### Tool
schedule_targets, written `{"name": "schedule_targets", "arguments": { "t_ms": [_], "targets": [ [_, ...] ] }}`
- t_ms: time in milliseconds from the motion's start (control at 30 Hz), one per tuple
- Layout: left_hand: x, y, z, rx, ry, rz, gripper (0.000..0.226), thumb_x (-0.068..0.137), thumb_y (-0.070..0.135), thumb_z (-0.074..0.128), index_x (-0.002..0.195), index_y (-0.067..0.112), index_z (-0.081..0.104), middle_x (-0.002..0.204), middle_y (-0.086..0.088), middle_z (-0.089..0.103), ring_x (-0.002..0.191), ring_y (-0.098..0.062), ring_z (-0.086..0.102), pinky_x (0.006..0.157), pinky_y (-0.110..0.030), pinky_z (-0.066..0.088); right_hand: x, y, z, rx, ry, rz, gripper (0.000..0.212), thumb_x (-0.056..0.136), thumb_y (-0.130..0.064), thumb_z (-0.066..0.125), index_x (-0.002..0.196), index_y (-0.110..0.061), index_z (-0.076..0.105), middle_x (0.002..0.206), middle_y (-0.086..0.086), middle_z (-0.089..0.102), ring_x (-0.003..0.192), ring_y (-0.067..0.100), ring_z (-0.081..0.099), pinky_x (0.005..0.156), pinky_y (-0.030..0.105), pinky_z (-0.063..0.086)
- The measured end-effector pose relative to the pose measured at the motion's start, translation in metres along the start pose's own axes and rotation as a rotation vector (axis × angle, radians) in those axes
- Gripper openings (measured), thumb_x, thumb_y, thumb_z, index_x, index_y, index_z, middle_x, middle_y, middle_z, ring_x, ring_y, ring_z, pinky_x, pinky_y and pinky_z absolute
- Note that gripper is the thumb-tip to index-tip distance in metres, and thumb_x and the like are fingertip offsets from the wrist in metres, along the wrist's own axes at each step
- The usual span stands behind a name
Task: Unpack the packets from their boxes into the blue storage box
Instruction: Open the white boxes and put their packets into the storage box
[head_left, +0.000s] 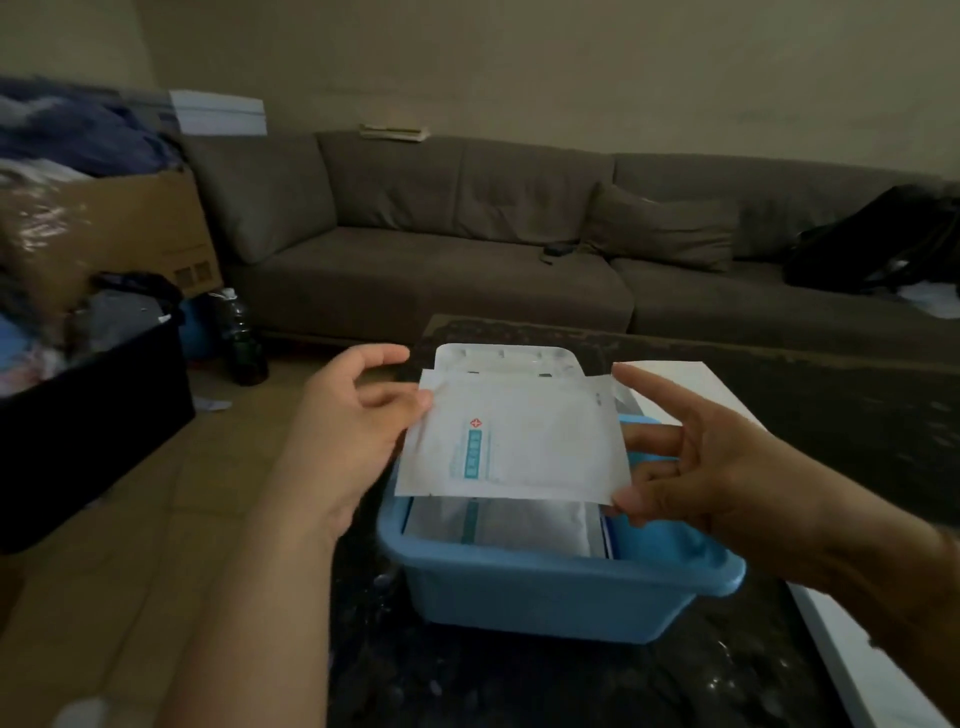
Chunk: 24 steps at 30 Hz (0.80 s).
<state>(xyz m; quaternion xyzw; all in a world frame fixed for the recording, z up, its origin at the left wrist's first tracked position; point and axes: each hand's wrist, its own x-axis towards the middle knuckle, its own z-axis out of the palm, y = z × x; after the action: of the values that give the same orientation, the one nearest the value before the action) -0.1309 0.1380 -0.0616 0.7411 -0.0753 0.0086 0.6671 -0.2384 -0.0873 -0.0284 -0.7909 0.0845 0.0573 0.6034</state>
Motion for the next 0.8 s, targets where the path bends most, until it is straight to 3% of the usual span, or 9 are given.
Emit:
{"name": "schedule_targets", "arguments": {
  "t_ms": [100,200,333,400,533,600,700,800],
  "targets": [
    [0.001,-0.004,0.009,0.170,-0.030,0.101,0.036,0.089,0.007,0.070,0.115,0.030,0.061,0.098,0.016,0.067,0.072,0.017,0.062,0.053,-0.003,0.044,0.005,0.004,-0.002,-0.056,0.016,0.051,0.114,0.065,0.010,0.073,0.147,-0.050,0.023,0.098,-0.001,0.076,0.089,0.025,0.074,0.087,0.047,0.057],
    [0.003,-0.011,0.016,0.430,-0.082,0.140,0.041,0.091,0.011,0.069,0.127,0.028,0.059,0.120,0.012,0.062,0.079,0.007,0.056,0.057,-0.006,0.038,0.006,0.007,0.000,-0.101,0.007,0.099,0.110,0.072,0.011,0.072,0.147,-0.050,0.020,0.093,-0.005,0.077,0.087,0.022,0.074,0.072,0.034,0.061],
    [0.002,-0.014,0.019,0.599,-0.034,0.192,0.038,0.094,0.018,0.064,0.130,0.029,0.056,0.130,0.010,0.060,0.090,0.000,0.055,0.060,-0.006,0.034,0.008,0.013,0.006,-0.168,-0.027,0.157,0.112,0.073,0.008,0.075,0.148,-0.050,0.015,0.095,0.000,0.077,0.088,0.025,0.074,0.083,0.040,0.060],
    [0.002,-0.014,0.020,0.646,-0.002,0.222,0.037,0.096,0.016,0.062,0.130,0.028,0.056,0.131,0.008,0.060,0.104,-0.004,0.057,0.070,-0.007,0.036,0.011,0.014,0.006,-0.208,-0.037,0.182,0.111,0.073,0.005,0.077,0.149,-0.048,0.016,0.095,-0.002,0.077,0.089,0.021,0.074,0.084,0.039,0.060],
    [-0.001,-0.014,0.020,0.780,-0.039,0.228,0.039,0.097,0.013,0.058,0.129,0.034,0.057,0.135,0.008,0.058,0.123,-0.014,0.053,0.096,-0.025,0.039,0.013,0.014,0.004,-0.341,-0.071,0.202,0.101,0.077,-0.006,0.078,0.152,-0.038,0.017,0.093,-0.004,0.077,0.088,0.014,0.074,0.077,0.026,0.058],
    [-0.001,-0.014,0.021,0.921,-0.091,0.181,0.040,0.098,0.017,0.057,0.131,0.038,0.054,0.137,0.008,0.056,0.131,-0.016,0.046,0.116,-0.045,0.027,0.014,0.011,0.007,-0.483,-0.091,0.206,0.091,0.082,-0.018,0.076,0.153,-0.030,0.020,0.091,-0.002,0.077,0.088,0.015,0.073,0.078,0.024,0.058],
    [-0.003,-0.014,0.024,1.071,-0.154,0.115,0.041,0.099,0.017,0.052,0.132,0.041,0.051,0.138,0.007,0.055,0.140,-0.015,0.035,0.116,-0.062,-0.007,0.016,0.007,0.011,-0.768,-0.089,0.168,0.074,0.088,-0.033,0.069,0.150,-0.021,0.031,0.087,-0.002,0.075,0.083,0.011,0.071,0.082,0.023,0.056],
    [-0.006,-0.011,0.026,1.098,-0.170,0.101,0.036,0.100,0.015,0.051,0.125,0.040,0.055,0.127,0.009,0.059,0.135,-0.015,0.041,0.113,-0.065,-0.013,0.017,0.002,0.010,-0.974,-0.064,0.121,0.053,0.089,-0.039,0.066,0.136,-0.019,0.054,0.082,-0.007,0.068,0.081,0.007,0.067,0.073,0.014,0.049]
  ]
}}
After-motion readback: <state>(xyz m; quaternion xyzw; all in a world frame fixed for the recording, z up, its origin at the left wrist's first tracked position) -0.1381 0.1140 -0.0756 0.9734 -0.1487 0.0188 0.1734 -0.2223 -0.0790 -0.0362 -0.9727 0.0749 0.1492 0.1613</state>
